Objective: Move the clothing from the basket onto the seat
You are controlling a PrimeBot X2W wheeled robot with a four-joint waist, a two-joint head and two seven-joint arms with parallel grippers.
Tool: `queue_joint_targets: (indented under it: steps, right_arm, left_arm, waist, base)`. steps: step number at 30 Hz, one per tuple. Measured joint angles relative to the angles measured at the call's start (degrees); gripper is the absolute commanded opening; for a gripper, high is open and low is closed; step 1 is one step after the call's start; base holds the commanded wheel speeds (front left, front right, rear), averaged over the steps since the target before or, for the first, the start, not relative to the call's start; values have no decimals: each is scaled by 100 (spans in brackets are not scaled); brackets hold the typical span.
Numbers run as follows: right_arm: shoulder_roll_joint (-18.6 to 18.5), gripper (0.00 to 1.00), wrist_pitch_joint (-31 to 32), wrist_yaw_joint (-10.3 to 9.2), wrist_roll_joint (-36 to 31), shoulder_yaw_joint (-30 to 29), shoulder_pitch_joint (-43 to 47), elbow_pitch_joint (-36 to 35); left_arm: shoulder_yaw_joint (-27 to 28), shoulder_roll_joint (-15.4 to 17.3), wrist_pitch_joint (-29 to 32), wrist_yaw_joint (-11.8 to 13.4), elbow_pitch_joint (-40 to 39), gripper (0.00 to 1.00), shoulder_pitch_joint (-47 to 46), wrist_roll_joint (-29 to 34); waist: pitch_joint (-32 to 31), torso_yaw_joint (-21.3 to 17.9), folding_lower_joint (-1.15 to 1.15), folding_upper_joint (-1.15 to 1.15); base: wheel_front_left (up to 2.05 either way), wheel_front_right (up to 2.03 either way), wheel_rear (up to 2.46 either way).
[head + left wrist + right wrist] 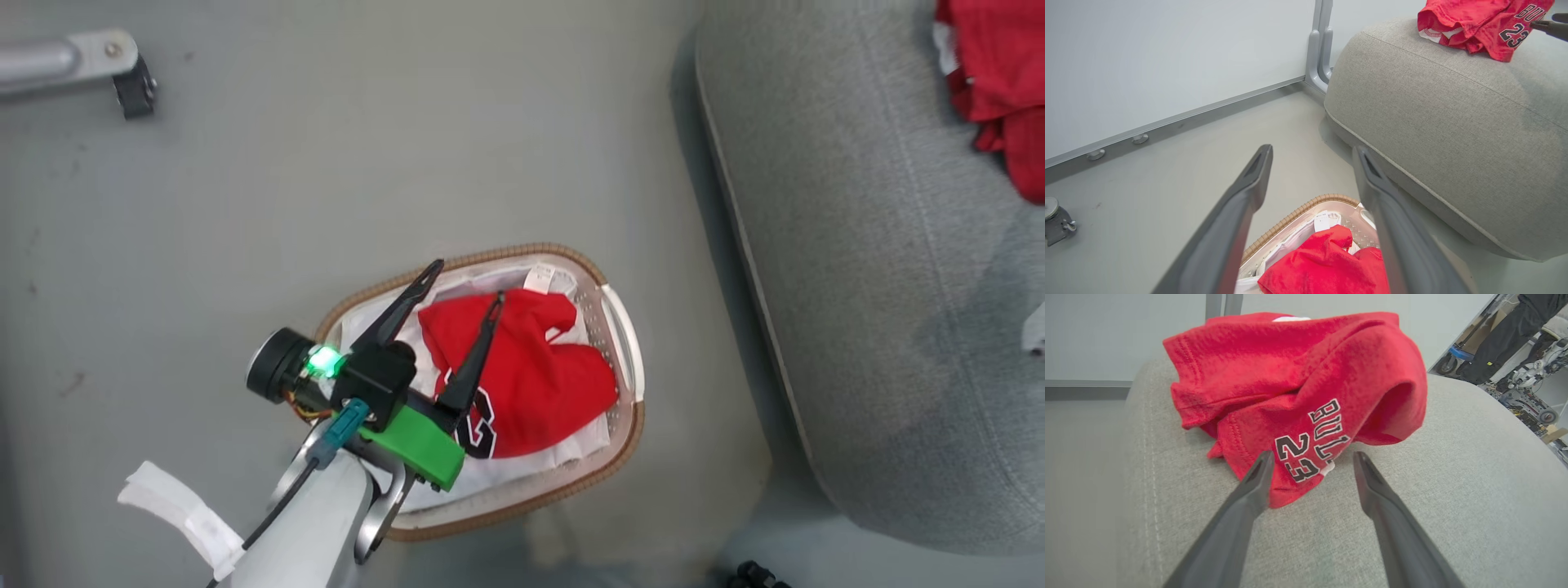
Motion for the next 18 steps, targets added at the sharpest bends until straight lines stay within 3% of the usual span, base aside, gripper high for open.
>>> queue_joint_targets:
  steps: [12,18]
  right_arm:
    - [480,100,0,0,955,1973,701,-1043]
    - [708,100,0,0,1303,2443,998,-1199]
  left_arm:
    - [1423,-379,0,45,73,100,642,135]
    - [2158,-514,0,138,120,100,992,214]
  waist:
    - [-969,222,0,0]
    - [-1323,552,0,0]
  base:
    - [0,0,0]
    - [0,0,0]
